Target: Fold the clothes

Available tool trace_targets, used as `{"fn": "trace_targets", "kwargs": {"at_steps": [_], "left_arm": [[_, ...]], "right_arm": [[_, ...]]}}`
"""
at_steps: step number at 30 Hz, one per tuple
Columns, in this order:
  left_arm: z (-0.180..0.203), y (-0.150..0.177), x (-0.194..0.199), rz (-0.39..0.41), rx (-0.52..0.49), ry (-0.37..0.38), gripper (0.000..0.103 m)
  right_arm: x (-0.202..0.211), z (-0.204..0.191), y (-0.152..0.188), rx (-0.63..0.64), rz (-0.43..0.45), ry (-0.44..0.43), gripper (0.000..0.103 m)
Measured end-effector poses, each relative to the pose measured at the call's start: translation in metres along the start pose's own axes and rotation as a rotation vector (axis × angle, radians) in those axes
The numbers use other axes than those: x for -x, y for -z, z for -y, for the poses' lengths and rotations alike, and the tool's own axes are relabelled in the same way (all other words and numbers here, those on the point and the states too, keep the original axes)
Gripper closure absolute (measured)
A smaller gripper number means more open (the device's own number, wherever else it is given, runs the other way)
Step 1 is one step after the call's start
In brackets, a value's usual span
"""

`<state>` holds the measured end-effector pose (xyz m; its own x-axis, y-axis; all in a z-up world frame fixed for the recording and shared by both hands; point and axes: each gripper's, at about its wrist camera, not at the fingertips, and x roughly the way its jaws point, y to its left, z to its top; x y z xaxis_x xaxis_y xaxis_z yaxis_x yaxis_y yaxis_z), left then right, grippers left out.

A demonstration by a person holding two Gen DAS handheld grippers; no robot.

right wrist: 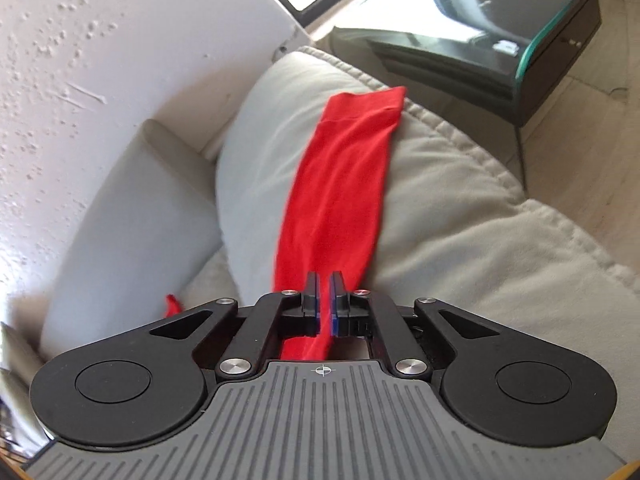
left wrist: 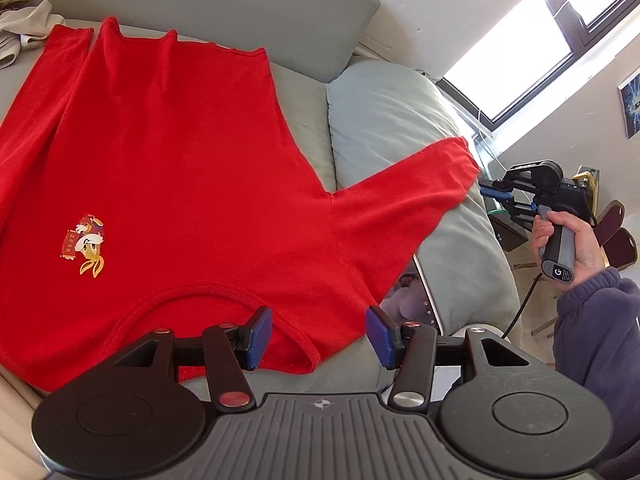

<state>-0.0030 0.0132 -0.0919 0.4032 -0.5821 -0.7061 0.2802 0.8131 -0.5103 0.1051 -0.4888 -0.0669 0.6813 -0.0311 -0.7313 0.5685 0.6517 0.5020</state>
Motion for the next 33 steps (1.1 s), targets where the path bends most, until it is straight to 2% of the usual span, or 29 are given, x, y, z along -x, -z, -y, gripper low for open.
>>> {"fn": "trace_targets", "kwargs": {"at_steps": [2,3,5,6,9,13,17,21,24,27,30,33], "left_arm": [[-0.003,0.002,0.005,0.008,0.0,-0.007,0.052],[-0.006,0.003,0.007,0.011,0.002,-0.016,0.052],[-0.014,0.002,0.013,0.012,0.008,-0.064,0.052],[-0.019,0.001,0.018,0.018,0.008,-0.101,0.052],[-0.038,-0.003,0.042,0.073,0.023,-0.2,0.05],[-0.08,-0.018,0.09,0.192,0.124,-0.25,0.045],[-0.122,-0.044,0.13,0.308,0.216,-0.275,0.046],[-0.152,-0.085,0.147,0.4,0.246,-0.238,0.047],[-0.182,-0.123,0.131,0.385,0.242,-0.237,0.049],[-0.217,-0.156,0.101,0.333,0.258,-0.248,0.052],[-0.252,-0.181,0.06,0.269,0.27,-0.288,0.052],[-0.289,-0.201,0.021,0.246,0.305,-0.316,0.052]], "right_arm": [[0.013,-0.003,0.004,0.005,-0.018,0.083,0.074],[0.022,-0.007,0.009,0.012,-0.023,0.061,0.072],[0.041,-0.021,0.026,0.046,-0.053,-0.016,0.054],[0.052,-0.032,0.039,0.076,-0.079,-0.052,0.05],[0.079,-0.065,0.08,0.18,-0.159,-0.184,0.046],[0.104,-0.112,0.121,0.312,-0.22,-0.316,0.044],[0.119,-0.164,0.14,0.415,-0.263,-0.444,0.044],[0.127,-0.215,0.153,0.49,-0.249,-0.528,0.042],[0.114,-0.251,0.169,0.551,-0.276,-0.553,0.04],[0.081,-0.284,0.189,0.591,-0.35,-0.533,0.04],[0.038,-0.304,0.216,0.624,-0.416,-0.475,0.04],[-0.002,-0.309,0.234,0.631,-0.448,-0.41,0.04]]}}
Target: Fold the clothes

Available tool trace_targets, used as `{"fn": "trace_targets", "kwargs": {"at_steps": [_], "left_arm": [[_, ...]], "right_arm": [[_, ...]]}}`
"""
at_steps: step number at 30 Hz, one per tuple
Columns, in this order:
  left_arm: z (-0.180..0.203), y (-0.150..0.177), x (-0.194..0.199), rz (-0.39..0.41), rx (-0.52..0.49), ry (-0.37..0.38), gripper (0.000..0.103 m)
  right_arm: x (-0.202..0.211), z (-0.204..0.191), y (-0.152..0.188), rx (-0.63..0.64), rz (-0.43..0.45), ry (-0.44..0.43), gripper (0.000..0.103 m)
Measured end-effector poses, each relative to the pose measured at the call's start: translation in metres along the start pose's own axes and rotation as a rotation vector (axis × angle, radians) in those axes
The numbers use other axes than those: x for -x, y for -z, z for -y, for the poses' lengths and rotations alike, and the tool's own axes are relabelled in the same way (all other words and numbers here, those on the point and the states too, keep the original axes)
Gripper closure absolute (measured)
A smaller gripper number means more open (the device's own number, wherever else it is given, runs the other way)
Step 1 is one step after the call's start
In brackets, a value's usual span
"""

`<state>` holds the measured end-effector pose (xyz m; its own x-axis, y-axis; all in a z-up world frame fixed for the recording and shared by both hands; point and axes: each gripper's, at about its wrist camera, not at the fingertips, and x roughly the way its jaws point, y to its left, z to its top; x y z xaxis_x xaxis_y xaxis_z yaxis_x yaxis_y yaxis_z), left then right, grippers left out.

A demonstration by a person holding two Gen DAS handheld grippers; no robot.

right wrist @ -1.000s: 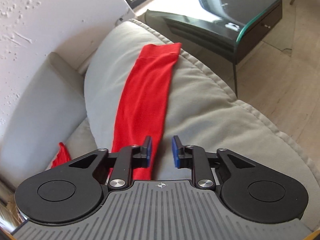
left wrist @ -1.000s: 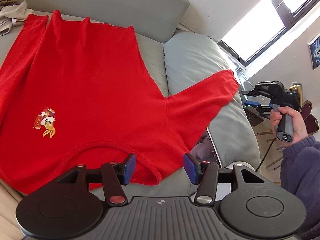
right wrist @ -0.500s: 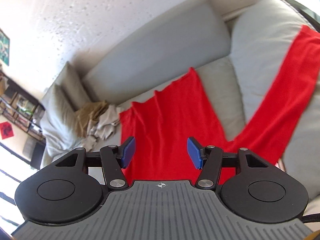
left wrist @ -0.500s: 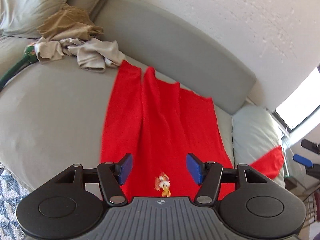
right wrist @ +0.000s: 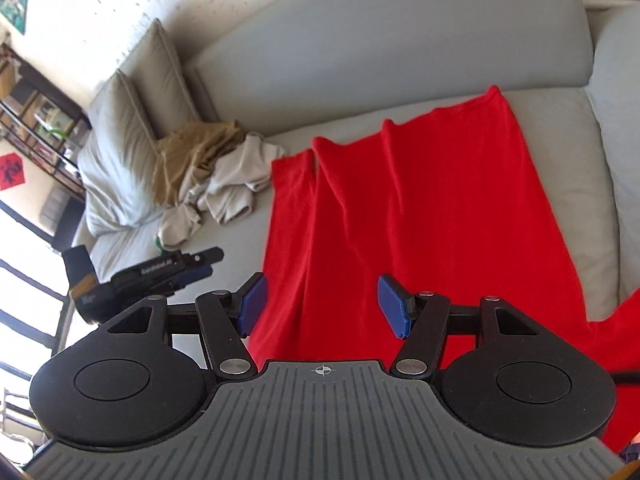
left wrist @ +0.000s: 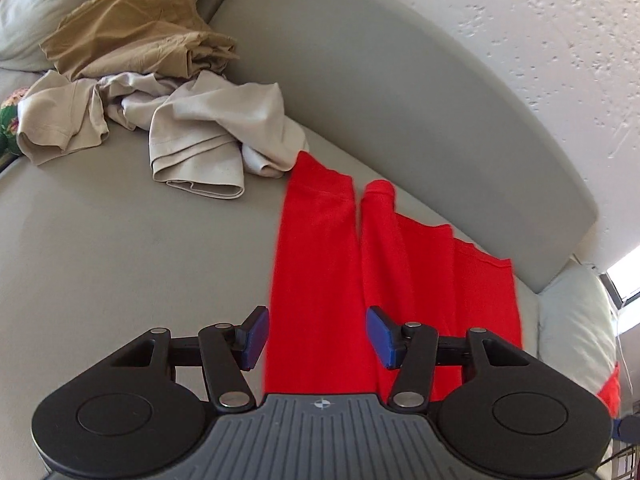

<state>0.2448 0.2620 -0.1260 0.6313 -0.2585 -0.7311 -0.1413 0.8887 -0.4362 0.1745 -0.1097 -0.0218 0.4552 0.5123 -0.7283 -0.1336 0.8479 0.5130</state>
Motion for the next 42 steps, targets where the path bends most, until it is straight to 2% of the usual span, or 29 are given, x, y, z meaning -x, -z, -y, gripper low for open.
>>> {"fn": "trace_targets", "kwargs": {"at_steps": [6,10,16,17,18,19,22,24,27,34,37,40,42], "left_arm": [[-0.012,-0.031,-0.077,0.007,-0.01,-0.066,0.052],[-0.004,-0.05,-0.112,0.058,-0.064,-0.088,0.053],[0.018,-0.071,-0.147,0.093,-0.177,-0.177,0.053],[0.025,-0.072,-0.148,0.094,-0.218,-0.177,0.059],[0.029,-0.073,-0.146,0.091,-0.247,-0.164,0.086],[0.033,-0.074,-0.142,0.087,-0.265,-0.153,0.092],[0.046,-0.069,-0.111,0.15,-0.356,-0.148,0.093],[0.047,-0.067,-0.079,0.197,-0.369,-0.134,0.093],[0.039,-0.068,-0.012,0.291,-0.355,-0.103,0.093],[-0.005,-0.083,0.155,0.509,-0.261,-0.056,0.093],[-0.032,-0.083,0.196,0.552,-0.232,-0.099,0.093],[-0.07,-0.081,0.208,0.527,-0.181,-0.16,0.093],[-0.1,-0.079,0.201,0.491,-0.141,-0.205,0.093]], "right_arm": [[-0.058,0.02,-0.01,0.07,-0.01,0.238,0.04],[-0.076,0.037,-0.012,0.036,-0.031,0.255,0.04],[-0.089,0.059,0.0,-0.026,-0.088,0.265,0.04],[-0.089,0.062,0.002,-0.035,-0.098,0.269,0.04],[-0.089,0.066,0.004,-0.046,-0.106,0.274,0.04],[-0.088,0.069,0.006,-0.056,-0.113,0.282,0.04],[-0.077,0.073,0.008,-0.081,-0.109,0.291,0.04],[-0.066,0.072,0.009,-0.092,-0.091,0.285,0.04],[-0.045,0.062,0.01,-0.098,-0.056,0.262,0.04],[0.004,0.017,0.02,-0.111,0.059,0.128,0.04],[0.019,0.001,0.023,-0.17,0.123,-0.015,0.039],[0.021,-0.008,0.026,-0.287,0.149,-0.19,0.021],[0.019,-0.015,0.03,-0.344,0.156,-0.258,0.021]]}}
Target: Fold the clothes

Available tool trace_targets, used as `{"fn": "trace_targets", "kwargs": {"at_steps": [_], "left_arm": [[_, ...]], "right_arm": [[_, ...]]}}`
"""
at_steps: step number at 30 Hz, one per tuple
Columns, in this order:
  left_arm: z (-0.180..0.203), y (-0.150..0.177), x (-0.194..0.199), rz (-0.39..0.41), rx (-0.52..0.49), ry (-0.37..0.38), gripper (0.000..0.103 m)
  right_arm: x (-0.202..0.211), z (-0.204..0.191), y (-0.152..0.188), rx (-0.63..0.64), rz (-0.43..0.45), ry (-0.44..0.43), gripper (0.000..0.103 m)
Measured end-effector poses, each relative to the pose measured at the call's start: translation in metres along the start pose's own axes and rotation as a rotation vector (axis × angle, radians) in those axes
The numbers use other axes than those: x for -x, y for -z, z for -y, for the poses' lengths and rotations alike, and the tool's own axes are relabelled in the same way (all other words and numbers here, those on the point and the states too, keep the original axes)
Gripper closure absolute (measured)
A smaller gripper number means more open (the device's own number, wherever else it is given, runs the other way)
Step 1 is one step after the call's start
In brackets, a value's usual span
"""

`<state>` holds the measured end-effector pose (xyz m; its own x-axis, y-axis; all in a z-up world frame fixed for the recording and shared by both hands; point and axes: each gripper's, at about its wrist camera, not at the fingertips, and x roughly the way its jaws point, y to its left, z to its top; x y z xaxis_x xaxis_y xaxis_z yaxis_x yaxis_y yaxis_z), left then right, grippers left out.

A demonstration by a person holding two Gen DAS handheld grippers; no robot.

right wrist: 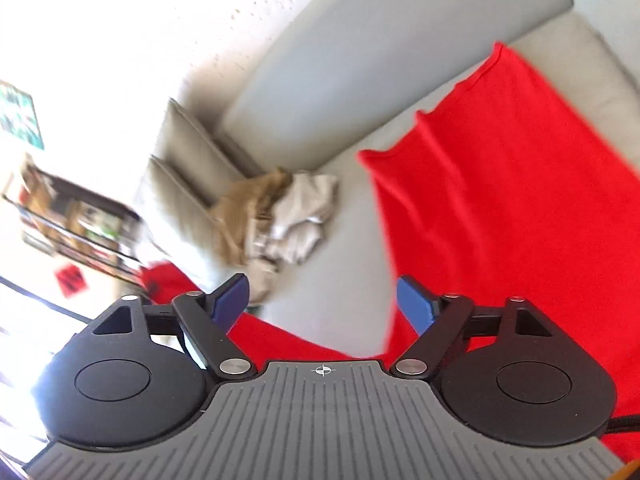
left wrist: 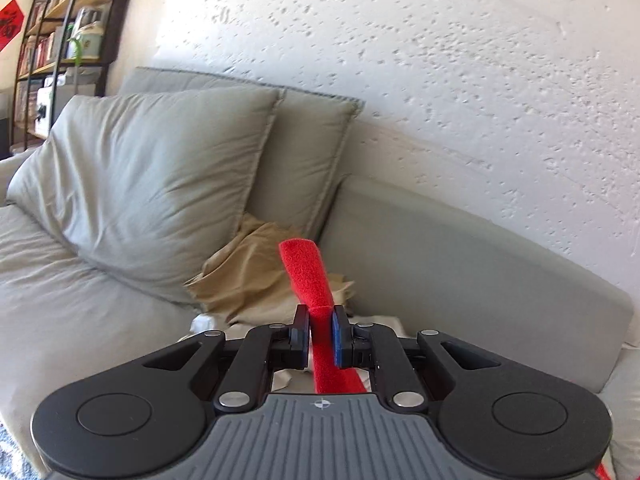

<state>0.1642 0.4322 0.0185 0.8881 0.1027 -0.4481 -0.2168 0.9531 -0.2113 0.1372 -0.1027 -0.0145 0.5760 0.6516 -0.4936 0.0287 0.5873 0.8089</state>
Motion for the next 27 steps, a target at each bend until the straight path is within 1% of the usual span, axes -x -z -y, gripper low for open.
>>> {"fn": "trace_targets", "kwargs": {"at_steps": [2,5,9,11,12,13,14,15,16,19,21,22,23,24,26,27], "left_arm": [[-0.03,0.014,-0.012,-0.048,0.066,-0.028,0.093],[-0.066,0.042,-0.031,-0.106,0.164,-0.064,0.093],[-0.095,0.081,-0.05,-0.172,0.26,-0.097,0.092],[-0.101,0.096,-0.057,-0.193,0.291,-0.13,0.09],[-0.103,0.101,-0.059,-0.202,0.298,-0.153,0.088],[-0.105,0.105,-0.061,-0.211,0.3,-0.18,0.08],[-0.108,0.108,-0.062,-0.223,0.3,-0.205,0.076],[-0.11,0.11,-0.062,-0.235,0.302,-0.232,0.067],[-0.114,0.111,-0.06,-0.249,0.309,-0.255,0.065],[-0.123,0.113,-0.046,-0.289,0.348,-0.287,0.065],[-0.117,0.115,-0.025,-0.307,0.359,-0.272,0.064],[-0.111,0.117,-0.011,-0.315,0.355,-0.255,0.061],[-0.103,0.12,0.002,-0.325,0.352,-0.234,0.061],[-0.09,0.125,0.015,-0.34,0.355,-0.192,0.061],[-0.064,0.141,0.038,-0.381,0.389,-0.06,0.062],[-0.053,0.15,0.044,-0.398,0.416,-0.007,0.063]], "right_arm": [[-0.006,-0.005,0.009,-0.012,-0.014,-0.008,0.021],[-0.017,-0.011,0.023,-0.011,-0.051,0.007,0.021],[-0.027,-0.014,0.034,-0.018,-0.098,0.027,0.021],[-0.03,-0.015,0.037,-0.012,-0.109,0.036,0.021],[-0.031,-0.015,0.038,-0.008,-0.115,0.042,0.021],[-0.032,-0.016,0.039,-0.004,-0.12,0.045,0.021],[-0.032,-0.016,0.039,-0.001,-0.125,0.046,0.021],[-0.032,-0.017,0.041,0.002,-0.132,0.045,0.021],[-0.032,-0.018,0.042,0.004,-0.14,0.043,0.021],[-0.026,-0.02,0.047,0.008,-0.148,0.035,0.021],[-0.019,-0.022,0.049,0.014,-0.143,0.036,0.021],[-0.012,-0.023,0.05,0.021,-0.136,0.033,0.021],[-0.004,-0.024,0.051,0.029,-0.127,0.028,0.021],[0.005,-0.025,0.052,0.039,-0.118,0.025,0.02],[0.023,-0.025,0.054,0.061,-0.097,0.026,0.019],[0.032,-0.023,0.055,0.072,-0.084,0.034,0.019]]}}
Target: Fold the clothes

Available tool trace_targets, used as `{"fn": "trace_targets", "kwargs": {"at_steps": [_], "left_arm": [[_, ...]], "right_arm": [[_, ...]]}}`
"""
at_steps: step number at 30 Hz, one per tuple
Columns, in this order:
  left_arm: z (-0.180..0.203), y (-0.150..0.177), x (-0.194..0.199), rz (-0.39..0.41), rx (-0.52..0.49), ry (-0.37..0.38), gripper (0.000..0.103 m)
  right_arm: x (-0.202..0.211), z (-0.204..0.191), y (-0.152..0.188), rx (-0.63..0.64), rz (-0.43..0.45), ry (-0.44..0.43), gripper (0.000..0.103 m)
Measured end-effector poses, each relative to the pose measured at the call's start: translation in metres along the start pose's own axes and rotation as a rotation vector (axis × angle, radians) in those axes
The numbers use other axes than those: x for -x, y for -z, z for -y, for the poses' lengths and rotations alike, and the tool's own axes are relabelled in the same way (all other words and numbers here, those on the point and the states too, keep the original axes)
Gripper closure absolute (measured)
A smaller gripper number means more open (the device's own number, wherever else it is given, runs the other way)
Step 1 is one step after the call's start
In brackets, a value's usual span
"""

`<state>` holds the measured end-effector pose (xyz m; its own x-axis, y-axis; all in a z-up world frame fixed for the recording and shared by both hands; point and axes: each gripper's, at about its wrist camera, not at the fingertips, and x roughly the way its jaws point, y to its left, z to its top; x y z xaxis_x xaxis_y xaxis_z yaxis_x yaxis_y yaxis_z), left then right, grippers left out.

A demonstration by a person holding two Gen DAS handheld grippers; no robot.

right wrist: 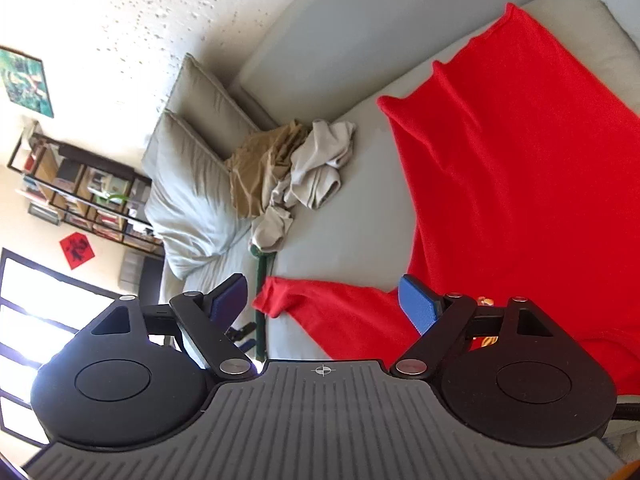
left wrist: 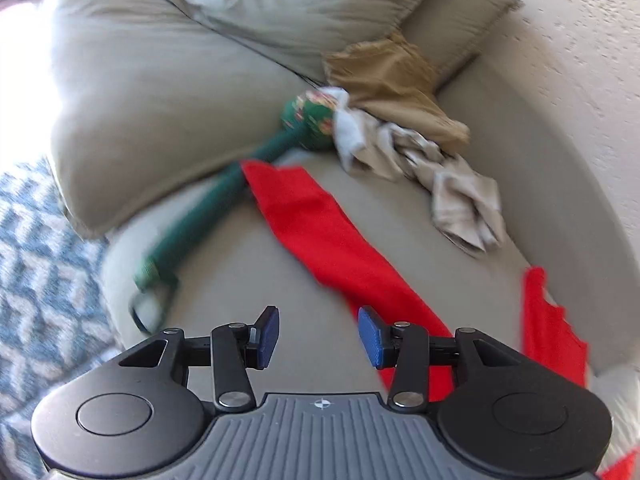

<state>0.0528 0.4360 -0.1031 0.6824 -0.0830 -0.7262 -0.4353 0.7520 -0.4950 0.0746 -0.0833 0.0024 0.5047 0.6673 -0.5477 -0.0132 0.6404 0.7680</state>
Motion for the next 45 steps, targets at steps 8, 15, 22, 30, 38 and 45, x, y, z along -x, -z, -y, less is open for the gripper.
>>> {"fn": "trace_targets", "kwargs": {"at_steps": [8,15,22,30,38,45], "left_arm": [[0.0,0.056,-0.049,-0.004,0.307,0.13,0.084],[0.003,0.045,-0.065,-0.006,0.426,0.112,0.099],[0.01,0.061,-0.008,0.075,0.322,-0.046,0.103],[0.006,0.08,0.007,0.003,0.244,-0.058,0.079],[0.049,0.14,0.033,-0.085,0.157,0.081,0.073],[0.069,0.15,-0.011,-0.046,0.208,0.03,0.088]], "right_arm": [[0.035,0.02,0.016,-0.041,0.028,0.007,0.018],[0.062,0.024,0.017,-0.013,0.103,0.018,0.018],[0.059,0.034,0.019,-0.039,0.084,0.032,0.018],[0.051,0.046,0.022,-0.062,0.024,0.041,0.018],[0.089,0.086,0.036,-0.08,0.048,0.119,0.018],[0.088,0.11,0.051,-0.117,-0.017,0.055,0.018]]}}
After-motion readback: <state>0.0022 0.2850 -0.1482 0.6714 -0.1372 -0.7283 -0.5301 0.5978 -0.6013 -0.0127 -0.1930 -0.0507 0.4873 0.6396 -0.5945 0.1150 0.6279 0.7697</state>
